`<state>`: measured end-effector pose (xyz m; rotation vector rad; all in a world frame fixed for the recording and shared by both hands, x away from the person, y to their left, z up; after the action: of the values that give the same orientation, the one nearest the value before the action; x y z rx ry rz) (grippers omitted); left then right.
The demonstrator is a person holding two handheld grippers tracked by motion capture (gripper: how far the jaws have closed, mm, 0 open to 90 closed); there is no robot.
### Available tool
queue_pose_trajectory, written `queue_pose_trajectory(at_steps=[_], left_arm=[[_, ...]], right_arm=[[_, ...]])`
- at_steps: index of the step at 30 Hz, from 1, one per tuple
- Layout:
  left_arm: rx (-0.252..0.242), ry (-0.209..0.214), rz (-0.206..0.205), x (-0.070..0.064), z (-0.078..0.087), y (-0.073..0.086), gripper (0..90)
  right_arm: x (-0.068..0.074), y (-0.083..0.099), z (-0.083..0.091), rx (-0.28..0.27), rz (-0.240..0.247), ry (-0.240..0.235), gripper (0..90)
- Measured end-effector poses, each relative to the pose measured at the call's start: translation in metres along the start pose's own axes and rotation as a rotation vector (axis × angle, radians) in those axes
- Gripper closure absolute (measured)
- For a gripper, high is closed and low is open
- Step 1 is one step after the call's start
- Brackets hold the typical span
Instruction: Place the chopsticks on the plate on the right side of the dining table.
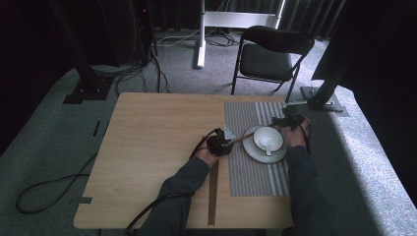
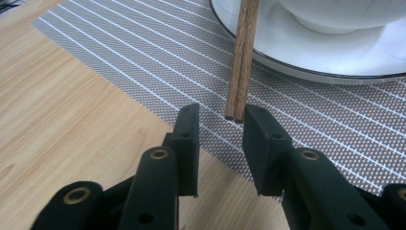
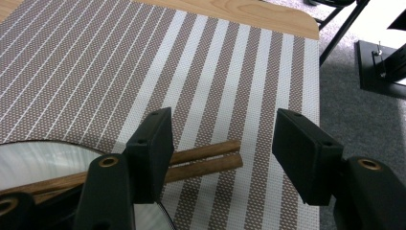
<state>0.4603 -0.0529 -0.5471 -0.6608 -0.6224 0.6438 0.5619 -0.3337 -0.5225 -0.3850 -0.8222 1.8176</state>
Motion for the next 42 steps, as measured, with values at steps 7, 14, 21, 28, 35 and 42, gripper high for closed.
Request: queue_pose_trajectory(at_steps=[7,14,21,28,35,42], left_arm=[[-0.003,-0.005,-0.014,0.002,0.002,0.001,68.4],[0.007,-0.02,-0.018,0.005,0.0,-0.002,74.1],[0.033,-0.032,-0.042,0.01,-0.006,-0.007,75.4],[0.055,-0.039,-0.037,0.012,-0.013,-0.011,75.8],[0.068,-0.05,-0.024,0.009,-0.021,-0.018,75.4],[0.078,-0.061,-0.01,0.006,-0.027,-0.025,74.3]], right_arm=[[0.002,-0.003,-0.007,0.042,0.013,0.019,38.8],[0.004,-0.004,-0.01,0.086,0.05,0.041,38.9],[0.004,-0.001,-0.009,0.117,0.068,0.058,39.9],[0.001,0.005,-0.008,0.133,0.07,0.059,40.1],[-0.004,0.013,-0.002,0.139,0.069,0.067,41.2],[-0.008,0.015,0.005,0.13,0.058,0.062,41.8]])
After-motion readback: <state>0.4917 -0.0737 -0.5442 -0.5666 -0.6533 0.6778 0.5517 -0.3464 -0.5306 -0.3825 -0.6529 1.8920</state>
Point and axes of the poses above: each handheld gripper's, and its own axes: z roughly backward along the jaws, y roughly out of its underside, x roughly to its left, the point moved 4 cm from there along -z, roughly forward along the jaws, and after that the axes turned 14 degrees about -y, right-handed, at the moved point
